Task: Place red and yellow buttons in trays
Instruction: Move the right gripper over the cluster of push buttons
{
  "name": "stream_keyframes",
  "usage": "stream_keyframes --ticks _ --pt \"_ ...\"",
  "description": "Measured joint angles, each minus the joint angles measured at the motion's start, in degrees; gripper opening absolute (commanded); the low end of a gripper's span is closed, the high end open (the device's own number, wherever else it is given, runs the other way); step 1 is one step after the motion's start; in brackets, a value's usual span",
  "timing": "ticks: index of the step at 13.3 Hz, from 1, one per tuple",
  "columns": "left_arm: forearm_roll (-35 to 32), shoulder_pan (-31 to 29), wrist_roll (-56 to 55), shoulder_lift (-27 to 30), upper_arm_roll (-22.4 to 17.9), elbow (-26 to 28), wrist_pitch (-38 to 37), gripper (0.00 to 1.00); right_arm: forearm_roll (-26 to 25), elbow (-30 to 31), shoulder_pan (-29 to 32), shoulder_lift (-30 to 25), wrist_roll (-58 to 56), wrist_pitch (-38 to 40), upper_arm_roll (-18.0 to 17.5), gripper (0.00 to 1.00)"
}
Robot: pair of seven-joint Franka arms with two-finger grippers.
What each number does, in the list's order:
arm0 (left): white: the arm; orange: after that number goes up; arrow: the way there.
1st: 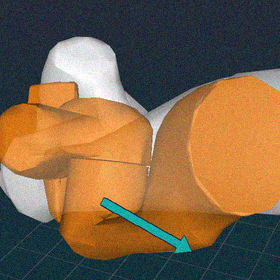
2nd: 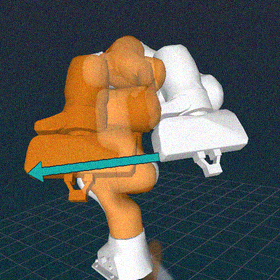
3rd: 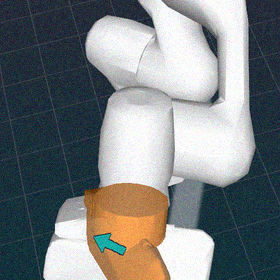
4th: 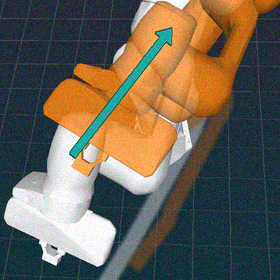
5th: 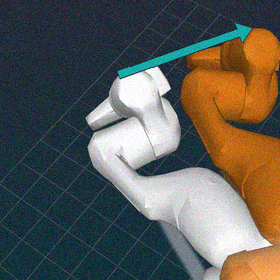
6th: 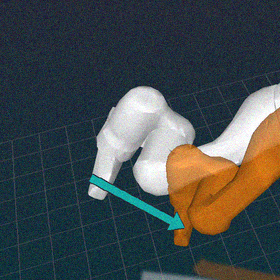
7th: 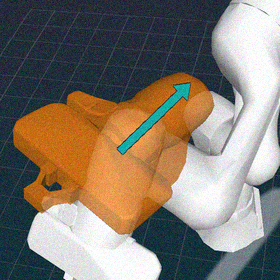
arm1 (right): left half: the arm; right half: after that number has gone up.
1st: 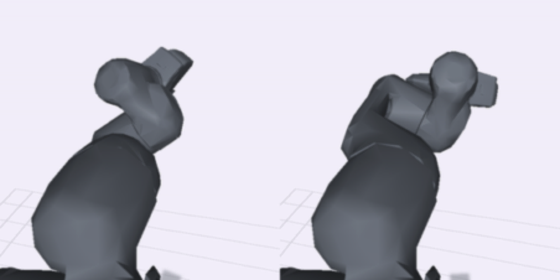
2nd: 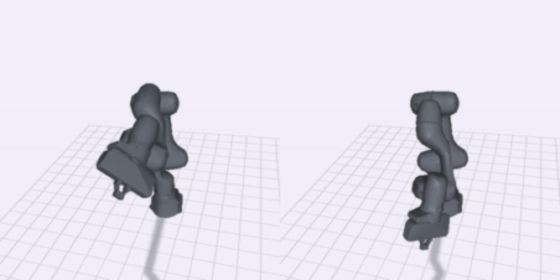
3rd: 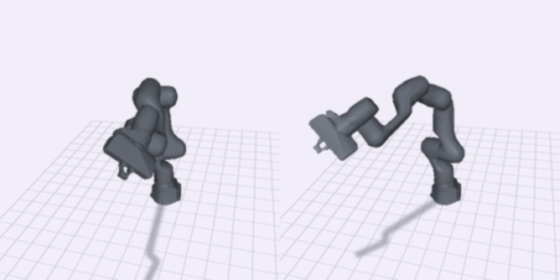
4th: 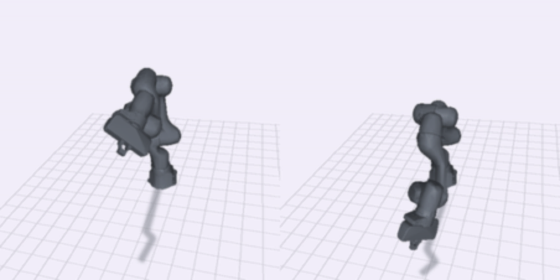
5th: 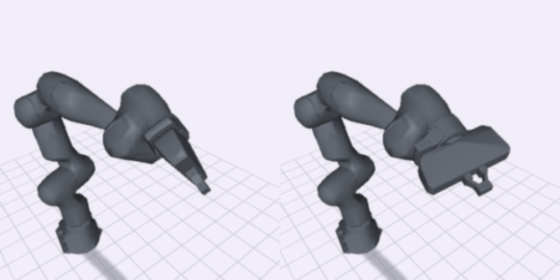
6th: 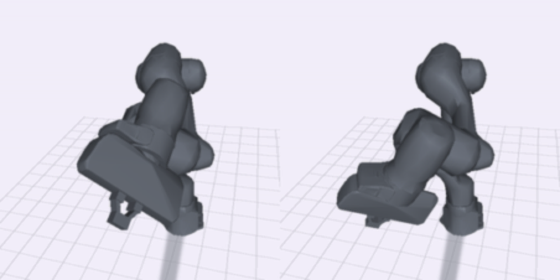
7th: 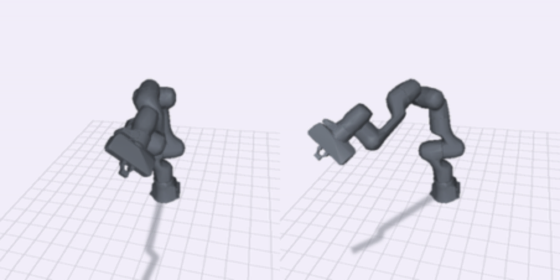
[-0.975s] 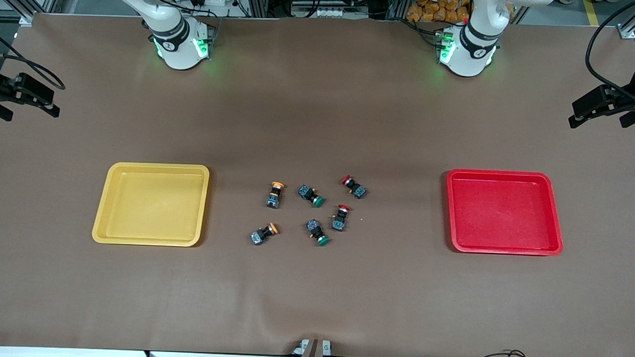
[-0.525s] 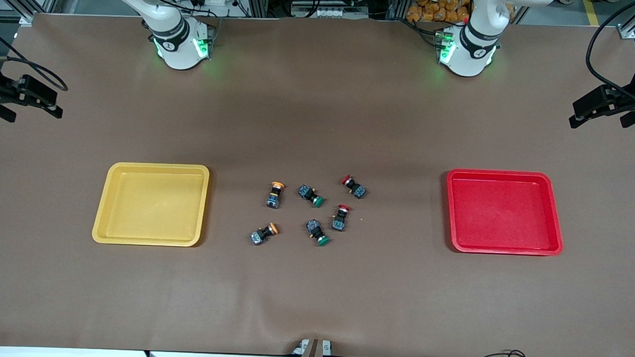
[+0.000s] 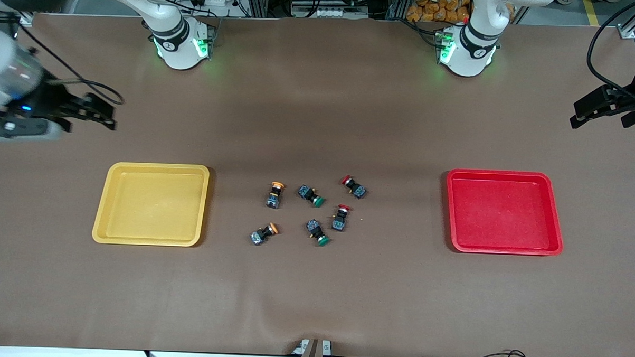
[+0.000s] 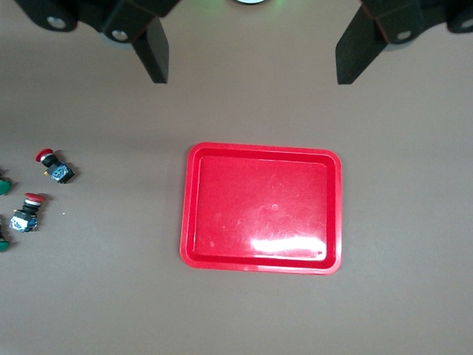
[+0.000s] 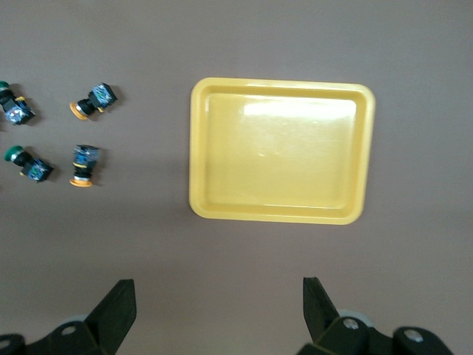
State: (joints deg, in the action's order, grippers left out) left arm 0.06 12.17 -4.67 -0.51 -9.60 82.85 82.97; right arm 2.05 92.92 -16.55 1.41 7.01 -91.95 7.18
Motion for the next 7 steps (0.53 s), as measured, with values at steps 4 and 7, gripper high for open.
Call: stream_keyframes --ticks 4,7 --pt "0.0 0.0 0.0 0.0 0.0 0.0 0.0 1.0 -0.1 -0.1 -10.7 6.8 12.9 -7.0 -0.1 1.0" --pt "0.0 0.0 0.0 0.0 0.0 0.0 0.0 1.0 0.1 -0.1 -16.4 13.3 20.3 -13.5 -0.1 1.0"
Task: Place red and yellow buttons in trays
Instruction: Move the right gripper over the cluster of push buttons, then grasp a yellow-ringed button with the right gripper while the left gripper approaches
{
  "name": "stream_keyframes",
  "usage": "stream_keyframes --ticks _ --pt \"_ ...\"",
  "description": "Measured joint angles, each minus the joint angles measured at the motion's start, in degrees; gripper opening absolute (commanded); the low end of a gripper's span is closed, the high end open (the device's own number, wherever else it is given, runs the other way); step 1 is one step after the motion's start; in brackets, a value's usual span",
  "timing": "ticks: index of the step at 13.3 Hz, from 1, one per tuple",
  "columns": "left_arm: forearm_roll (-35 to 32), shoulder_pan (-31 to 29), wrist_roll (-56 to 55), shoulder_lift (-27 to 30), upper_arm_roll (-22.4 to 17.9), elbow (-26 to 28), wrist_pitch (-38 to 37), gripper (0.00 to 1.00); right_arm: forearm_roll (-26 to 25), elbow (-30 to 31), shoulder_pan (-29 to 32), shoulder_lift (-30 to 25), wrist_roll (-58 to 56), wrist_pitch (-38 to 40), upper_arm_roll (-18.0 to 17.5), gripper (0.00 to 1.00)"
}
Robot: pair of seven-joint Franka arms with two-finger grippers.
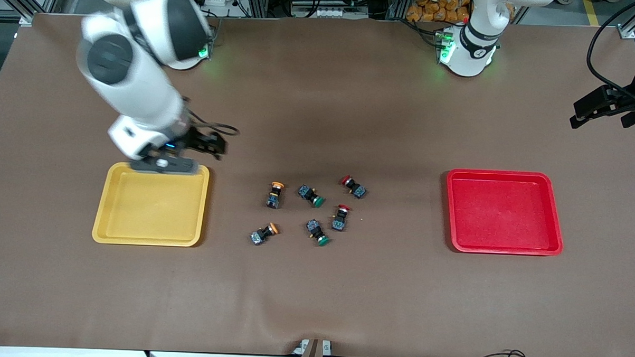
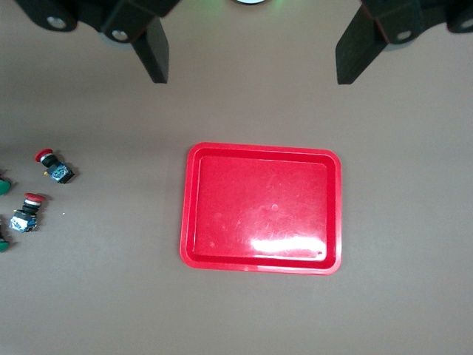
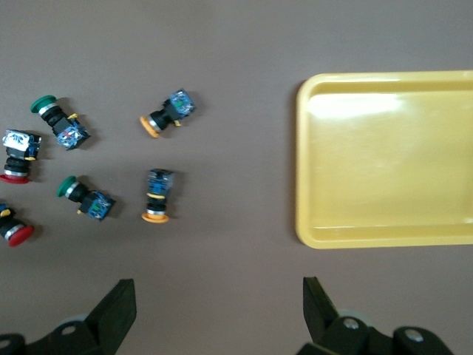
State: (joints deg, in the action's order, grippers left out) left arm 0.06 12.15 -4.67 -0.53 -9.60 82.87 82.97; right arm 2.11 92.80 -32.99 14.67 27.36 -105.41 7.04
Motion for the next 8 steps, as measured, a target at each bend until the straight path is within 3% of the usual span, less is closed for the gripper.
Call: stream_keyframes --ticks 5,8 --pt "0.0 0.1 -0.8 -0.5 0.1 0.1 0.1 1.0 2.6 0.1 -2.8 11.0 3.5 -9.9 0.0 1.0" --pt "0.1 0.6 -8.0 -1.6 0.3 0.3 0.1 1.0 4.3 0.1 -3.3 17.6 3.5 -16.4 0.0 1.0"
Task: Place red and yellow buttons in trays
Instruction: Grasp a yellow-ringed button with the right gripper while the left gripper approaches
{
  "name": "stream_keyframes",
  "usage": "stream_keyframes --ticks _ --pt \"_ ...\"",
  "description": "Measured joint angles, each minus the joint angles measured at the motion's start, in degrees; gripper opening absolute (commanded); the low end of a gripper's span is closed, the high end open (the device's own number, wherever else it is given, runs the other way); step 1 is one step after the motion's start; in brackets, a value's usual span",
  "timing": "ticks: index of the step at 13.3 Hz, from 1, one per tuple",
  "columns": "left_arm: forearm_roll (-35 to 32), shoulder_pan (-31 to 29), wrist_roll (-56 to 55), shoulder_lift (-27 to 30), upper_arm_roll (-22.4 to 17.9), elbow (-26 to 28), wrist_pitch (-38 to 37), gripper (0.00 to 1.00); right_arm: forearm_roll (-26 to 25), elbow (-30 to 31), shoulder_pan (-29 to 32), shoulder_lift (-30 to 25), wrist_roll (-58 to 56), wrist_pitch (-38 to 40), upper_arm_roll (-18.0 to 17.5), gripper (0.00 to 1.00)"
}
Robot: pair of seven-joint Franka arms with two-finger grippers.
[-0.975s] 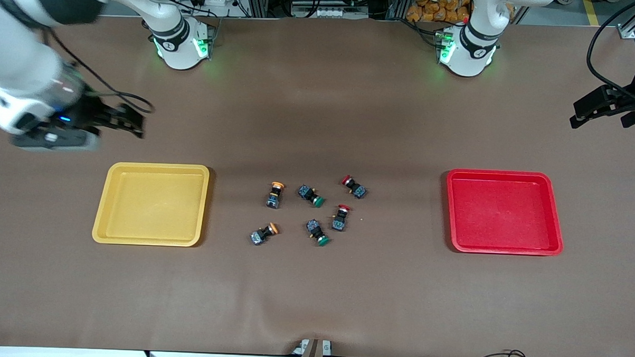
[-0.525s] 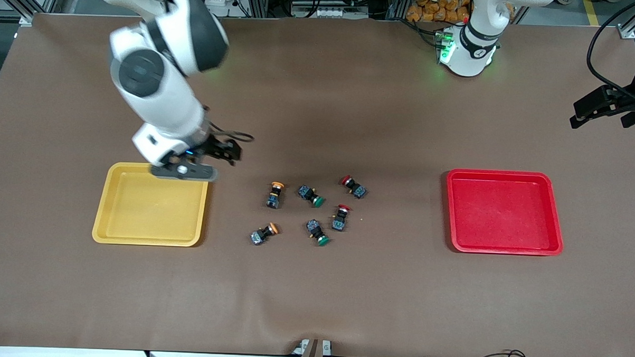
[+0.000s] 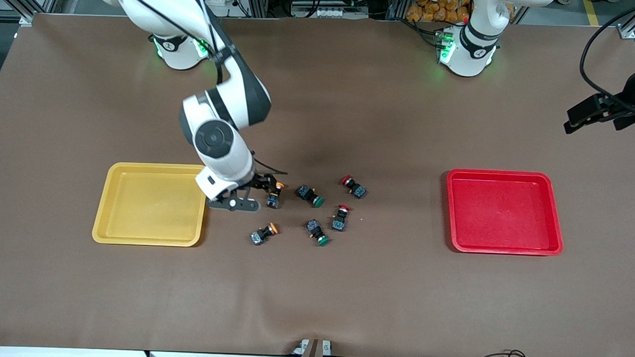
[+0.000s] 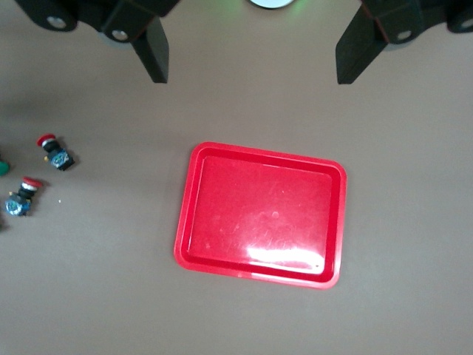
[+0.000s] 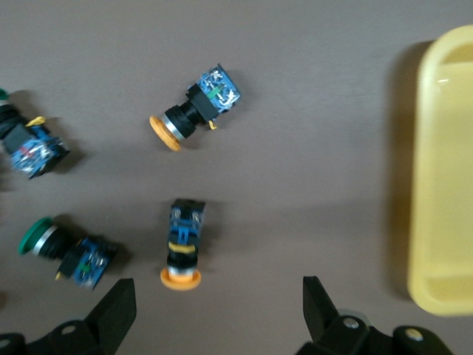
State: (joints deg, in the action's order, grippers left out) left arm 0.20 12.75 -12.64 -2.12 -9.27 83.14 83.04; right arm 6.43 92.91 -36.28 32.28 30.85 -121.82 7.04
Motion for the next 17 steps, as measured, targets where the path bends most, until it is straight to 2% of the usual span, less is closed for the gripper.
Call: stream_keyframes --ticks 4,9,10,13,14,15,17 --pt "5.6 1.0 -15.7 -2.3 1.0 0.6 0.0 1.0 0.7 -0.1 -1.5 6.0 0.1 -6.4 0.0 1.0" --pt "8.5 1.1 -33.4 -6.7 6.7 1.0 0.5 1.0 1.1 -0.2 -2.3 7.9 0.8 -7.0 0.0 1.0" --pt "8.5 1.2 -36.7 -7.8 8.1 1.0 0.8 1.0 1.1 -0.2 -2.6 8.4 1.1 -7.3 0.0 0.92" --pt "8.5 2.2 -45.7 -10.9 11.1 1.0 1.6 1.0 1.1 -0.2 -3.1 9.3 2.2 -8.6 0.0 0.4" --pt "8.5 3.4 -49.0 -12.1 11.3 1.0 2.4 1.0 1.2 -0.2 -3.2 9.6 3.0 -9.1 0.0 0.18" --pt "8.5 4.7 -51.8 -13.2 11.3 1.0 3.2 1.0 1.2 -0.2 -3.4 10.0 3.6 -9.9 0.0 0.0" --pt "8.5 7.1 -55.5 -15.6 11.4 1.1 4.9 1.0 1.2 -0.2 -3.6 10.5 4.2 -10.6 0.0 0.0"
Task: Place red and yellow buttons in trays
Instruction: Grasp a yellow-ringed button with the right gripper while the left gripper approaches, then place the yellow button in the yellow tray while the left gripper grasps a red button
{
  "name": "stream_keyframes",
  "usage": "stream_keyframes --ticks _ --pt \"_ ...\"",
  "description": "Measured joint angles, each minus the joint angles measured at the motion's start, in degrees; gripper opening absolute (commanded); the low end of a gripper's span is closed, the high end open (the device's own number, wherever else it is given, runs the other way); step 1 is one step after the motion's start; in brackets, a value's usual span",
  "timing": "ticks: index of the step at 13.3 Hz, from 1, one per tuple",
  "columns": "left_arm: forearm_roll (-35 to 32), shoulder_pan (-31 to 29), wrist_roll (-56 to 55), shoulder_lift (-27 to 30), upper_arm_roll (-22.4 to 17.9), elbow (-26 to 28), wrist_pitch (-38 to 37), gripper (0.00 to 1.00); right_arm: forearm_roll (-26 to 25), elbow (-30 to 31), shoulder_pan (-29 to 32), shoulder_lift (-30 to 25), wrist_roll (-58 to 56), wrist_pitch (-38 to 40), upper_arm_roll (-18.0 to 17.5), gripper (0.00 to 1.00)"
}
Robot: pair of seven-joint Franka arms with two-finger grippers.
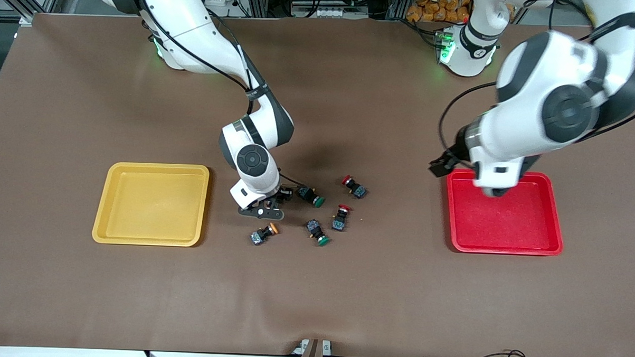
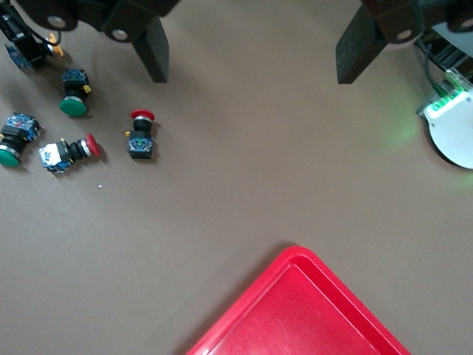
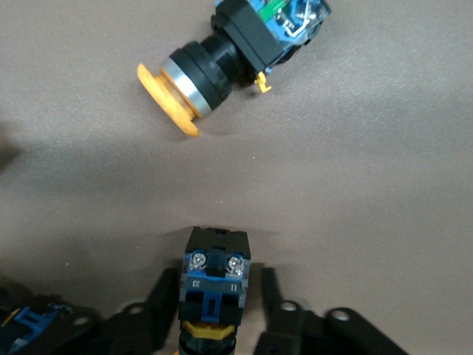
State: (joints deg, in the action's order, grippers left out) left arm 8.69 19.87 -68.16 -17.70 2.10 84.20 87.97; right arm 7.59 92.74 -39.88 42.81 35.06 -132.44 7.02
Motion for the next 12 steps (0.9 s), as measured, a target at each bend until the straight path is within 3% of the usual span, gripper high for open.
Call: stream_keyframes --ticks 4,6,9,12 --pt "-1.7 3.8 -1.9 -4.8 0.0 0.1 5.3 1.0 0.0 -1.2 0.1 -0.4 0.2 1.3 0.6 0.0" --pt "-2.1 5.4 -2.2 -8.0 0.0 0.1 8.6 1.0 0.9 -4.3 1.1 -3.1 0.3 8.8 1.2 0.0" --pt "-2.2 6.5 -4.1 -13.3 0.0 0.2 13.8 1.0 1.3 -9.4 5.0 -12.9 -3.3 24.7 1.8 0.0" --pt "-2.3 7.3 -8.5 -17.5 0.0 0.1 18.5 1.0 1.3 -10.5 11.0 -23.5 -9.3 38.7 2.2 0.0"
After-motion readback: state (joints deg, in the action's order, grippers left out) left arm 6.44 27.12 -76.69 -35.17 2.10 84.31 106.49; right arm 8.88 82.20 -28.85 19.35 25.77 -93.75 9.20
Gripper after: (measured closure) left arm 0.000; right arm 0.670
